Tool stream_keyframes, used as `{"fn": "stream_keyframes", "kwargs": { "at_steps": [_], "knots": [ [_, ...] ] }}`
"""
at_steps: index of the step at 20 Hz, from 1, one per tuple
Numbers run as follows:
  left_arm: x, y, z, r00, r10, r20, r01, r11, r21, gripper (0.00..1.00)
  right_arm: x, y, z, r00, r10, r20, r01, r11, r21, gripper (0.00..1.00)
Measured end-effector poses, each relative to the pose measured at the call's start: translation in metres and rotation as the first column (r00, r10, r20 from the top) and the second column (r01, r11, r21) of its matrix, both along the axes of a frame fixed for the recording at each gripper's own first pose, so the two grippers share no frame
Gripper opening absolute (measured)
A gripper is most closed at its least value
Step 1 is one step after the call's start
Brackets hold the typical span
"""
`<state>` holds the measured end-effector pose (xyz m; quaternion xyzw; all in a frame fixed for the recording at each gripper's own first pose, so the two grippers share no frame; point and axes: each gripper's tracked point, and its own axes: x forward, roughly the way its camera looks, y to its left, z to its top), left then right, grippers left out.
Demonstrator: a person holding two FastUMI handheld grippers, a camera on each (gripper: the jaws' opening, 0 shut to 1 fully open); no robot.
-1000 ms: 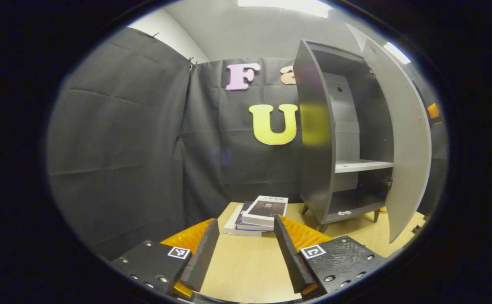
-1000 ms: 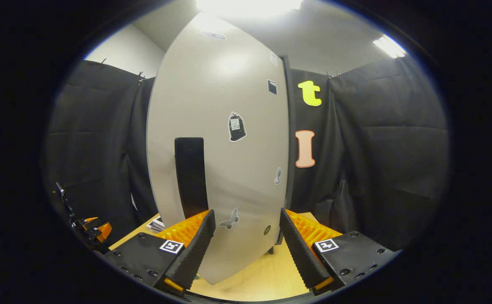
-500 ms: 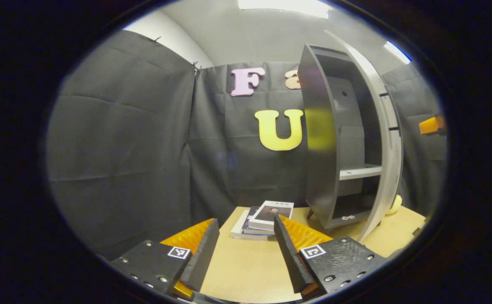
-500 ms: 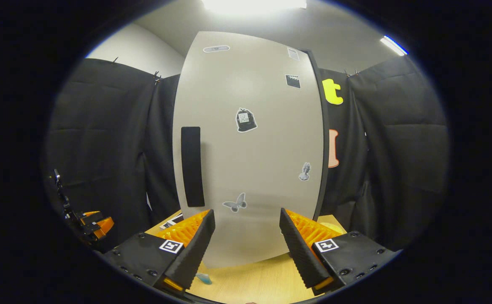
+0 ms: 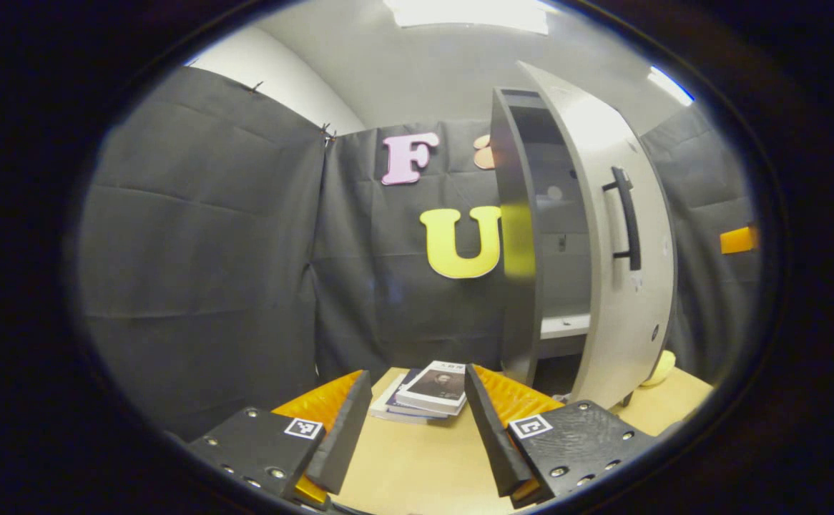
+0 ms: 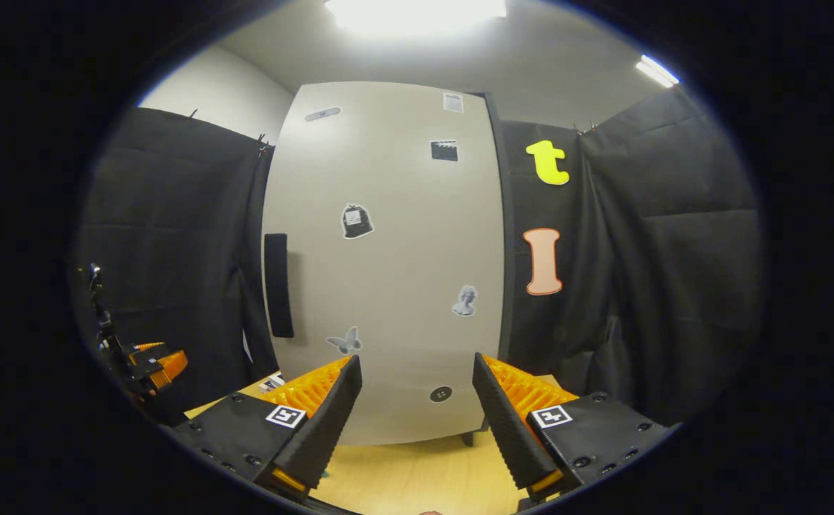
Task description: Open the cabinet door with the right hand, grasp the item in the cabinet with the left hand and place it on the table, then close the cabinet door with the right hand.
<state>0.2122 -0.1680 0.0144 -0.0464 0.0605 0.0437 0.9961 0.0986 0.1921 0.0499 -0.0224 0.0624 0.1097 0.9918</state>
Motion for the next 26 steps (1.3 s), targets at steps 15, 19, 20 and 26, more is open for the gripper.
{"fn": "stream_keyframes", "kwargs": {
  "at_steps": [15, 19, 20, 26],
  "knots": [
    [0.005, -0.007, 0.026, 0.998, 0.025, 0.059, -0.028, 0.999, 0.042, 0.79, -0.012, -0.139, 0.010, 0.994, -0.096, 0.049, 0.097, 0.995, -0.012, 0.98],
    [0.006, -0.001, 0.031, 0.997, 0.024, 0.074, -0.029, 0.997, 0.071, 0.78, -0.011, -0.140, 0.014, 0.991, -0.115, 0.064, 0.115, 0.993, 0.005, 0.99],
    [0.007, 0.000, 0.030, 0.997, 0.025, 0.076, -0.031, 0.997, 0.074, 0.78, -0.013, -0.141, 0.014, 0.991, -0.116, 0.067, 0.116, 0.993, 0.006, 0.99],
    [0.007, -0.001, 0.030, 0.997, 0.027, 0.072, -0.032, 0.997, 0.067, 0.79, -0.012, -0.137, 0.007, 0.991, -0.120, 0.055, 0.121, 0.993, -0.008, 0.99]
  ]
}}
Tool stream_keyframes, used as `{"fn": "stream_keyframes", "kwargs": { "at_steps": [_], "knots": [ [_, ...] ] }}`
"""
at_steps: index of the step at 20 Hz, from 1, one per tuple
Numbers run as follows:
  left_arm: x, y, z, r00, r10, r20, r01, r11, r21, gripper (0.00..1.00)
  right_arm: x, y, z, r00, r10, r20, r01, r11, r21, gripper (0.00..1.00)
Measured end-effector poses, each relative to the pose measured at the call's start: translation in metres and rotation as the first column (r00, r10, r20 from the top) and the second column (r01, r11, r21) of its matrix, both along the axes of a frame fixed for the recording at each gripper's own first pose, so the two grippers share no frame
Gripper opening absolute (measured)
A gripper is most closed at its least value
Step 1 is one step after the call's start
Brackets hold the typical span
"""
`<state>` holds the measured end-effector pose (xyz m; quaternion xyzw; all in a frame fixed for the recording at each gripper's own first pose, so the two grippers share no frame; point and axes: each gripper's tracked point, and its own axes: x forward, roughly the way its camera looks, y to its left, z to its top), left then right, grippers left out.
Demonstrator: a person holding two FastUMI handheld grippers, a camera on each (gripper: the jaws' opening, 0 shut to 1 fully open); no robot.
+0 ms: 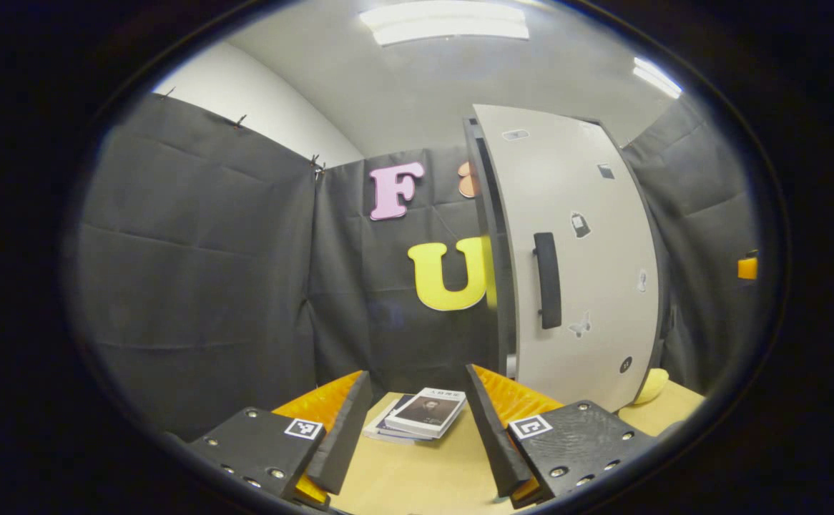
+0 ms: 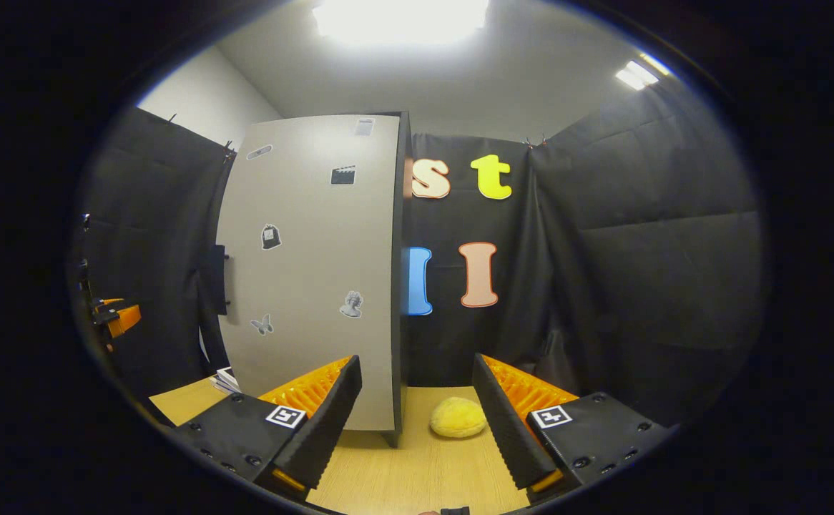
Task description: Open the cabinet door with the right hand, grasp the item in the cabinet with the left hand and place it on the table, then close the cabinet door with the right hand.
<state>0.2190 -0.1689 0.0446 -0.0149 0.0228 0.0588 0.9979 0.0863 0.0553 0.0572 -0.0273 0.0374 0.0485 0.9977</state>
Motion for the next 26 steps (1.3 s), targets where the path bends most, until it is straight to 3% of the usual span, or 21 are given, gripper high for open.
{"fn": "stream_keyframes", "kwargs": {
  "at_steps": [26],
  "knots": [
    [0.0069, 0.0070, 0.0013, 1.000, -0.003, 0.029, 0.002, 1.000, 0.022, 0.79, -0.0008, -0.0062, 0.0064, 0.998, -0.045, 0.040, 0.044, 0.999, 0.027, 0.99]
  ]
}}
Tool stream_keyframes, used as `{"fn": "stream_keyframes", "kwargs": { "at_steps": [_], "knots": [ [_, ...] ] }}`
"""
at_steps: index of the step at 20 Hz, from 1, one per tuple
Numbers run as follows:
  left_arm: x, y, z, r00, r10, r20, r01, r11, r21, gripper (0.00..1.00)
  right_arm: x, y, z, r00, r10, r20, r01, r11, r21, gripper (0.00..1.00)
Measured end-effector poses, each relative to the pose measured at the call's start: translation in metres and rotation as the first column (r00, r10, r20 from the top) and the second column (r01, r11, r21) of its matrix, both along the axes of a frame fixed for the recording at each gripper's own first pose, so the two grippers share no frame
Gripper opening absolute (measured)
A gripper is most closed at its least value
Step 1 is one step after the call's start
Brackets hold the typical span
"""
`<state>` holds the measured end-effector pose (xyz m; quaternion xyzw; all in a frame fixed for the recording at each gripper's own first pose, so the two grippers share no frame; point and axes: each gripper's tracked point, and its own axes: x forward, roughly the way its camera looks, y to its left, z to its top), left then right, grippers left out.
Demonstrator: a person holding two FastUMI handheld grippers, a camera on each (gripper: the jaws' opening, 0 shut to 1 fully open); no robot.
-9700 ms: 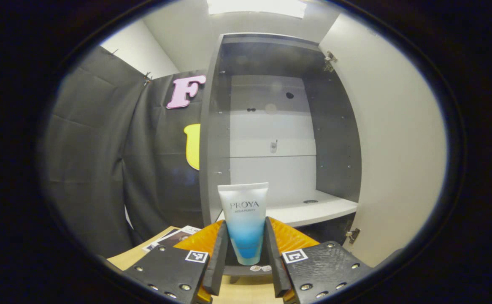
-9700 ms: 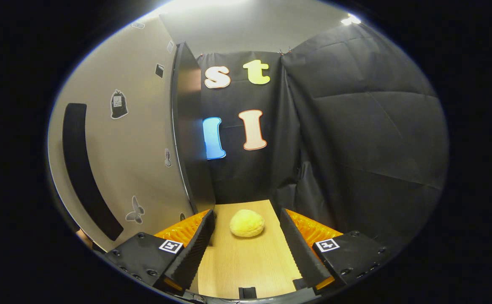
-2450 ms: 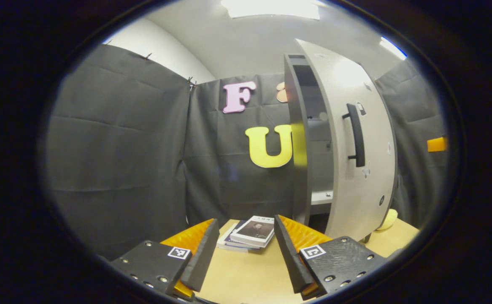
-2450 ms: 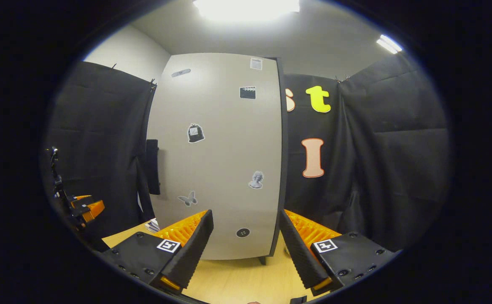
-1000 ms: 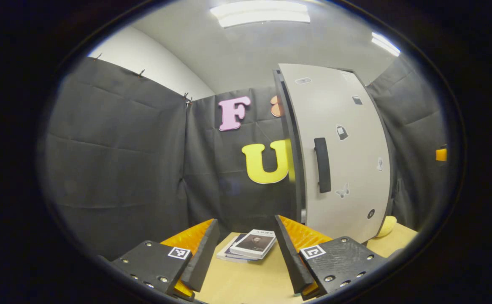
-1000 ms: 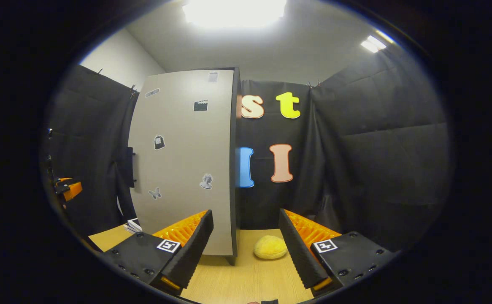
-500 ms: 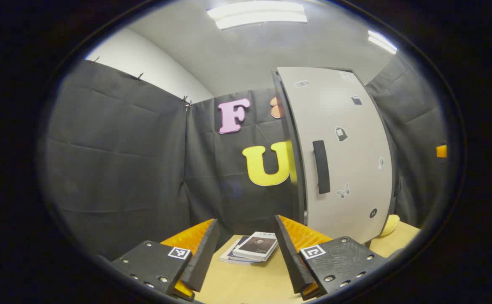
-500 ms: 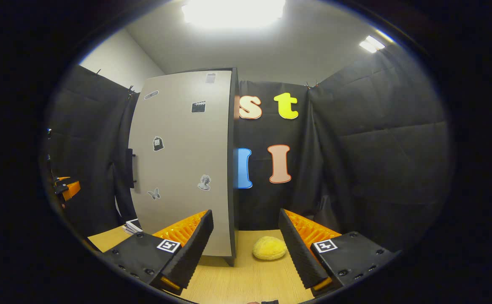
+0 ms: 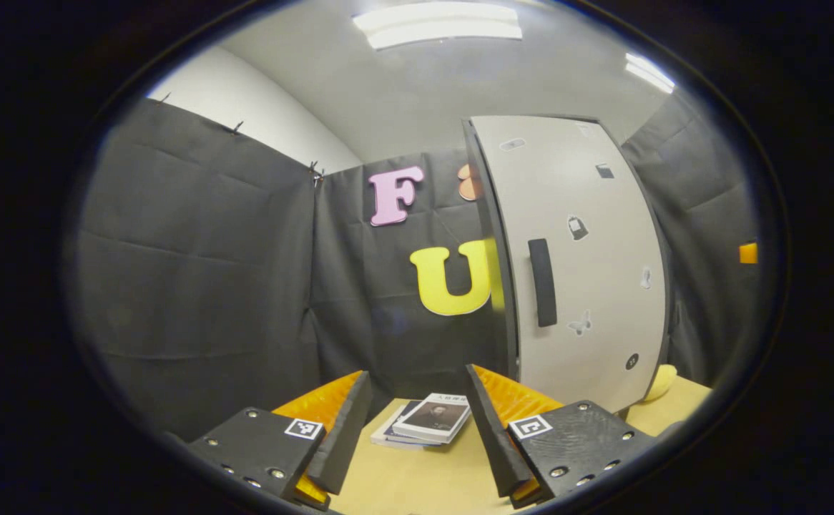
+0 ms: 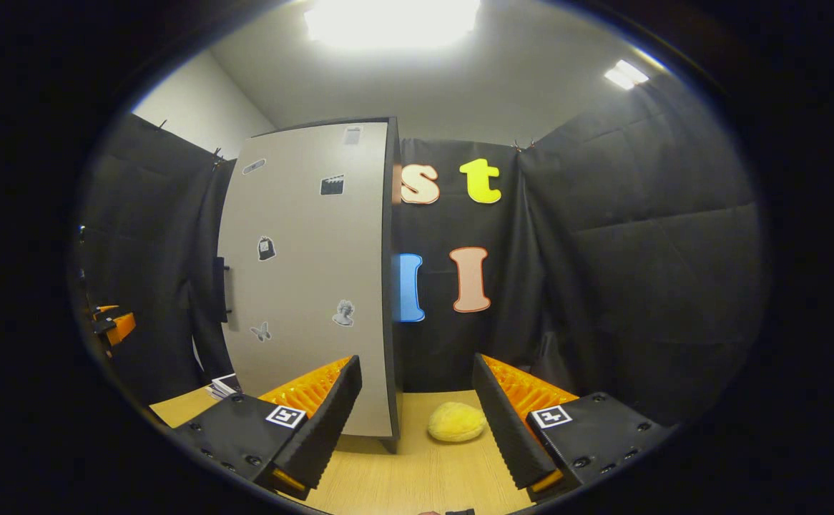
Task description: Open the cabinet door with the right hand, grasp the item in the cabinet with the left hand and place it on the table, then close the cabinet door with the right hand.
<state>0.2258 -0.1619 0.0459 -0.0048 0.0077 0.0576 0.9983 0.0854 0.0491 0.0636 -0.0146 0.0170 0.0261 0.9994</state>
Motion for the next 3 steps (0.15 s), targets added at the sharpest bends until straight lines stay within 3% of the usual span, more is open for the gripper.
{"fn": "stream_keyframes", "kwargs": {
  "at_steps": [3],
  "knots": [
    [0.0002, 0.0032, -0.0011, 1.000, 0.005, -0.004, -0.005, 1.000, 0.003, 0.78, 0.0004, -0.0010, 0.0035, 1.000, -0.007, 0.018, 0.007, 1.000, 0.003, 0.98]
  ]
}}
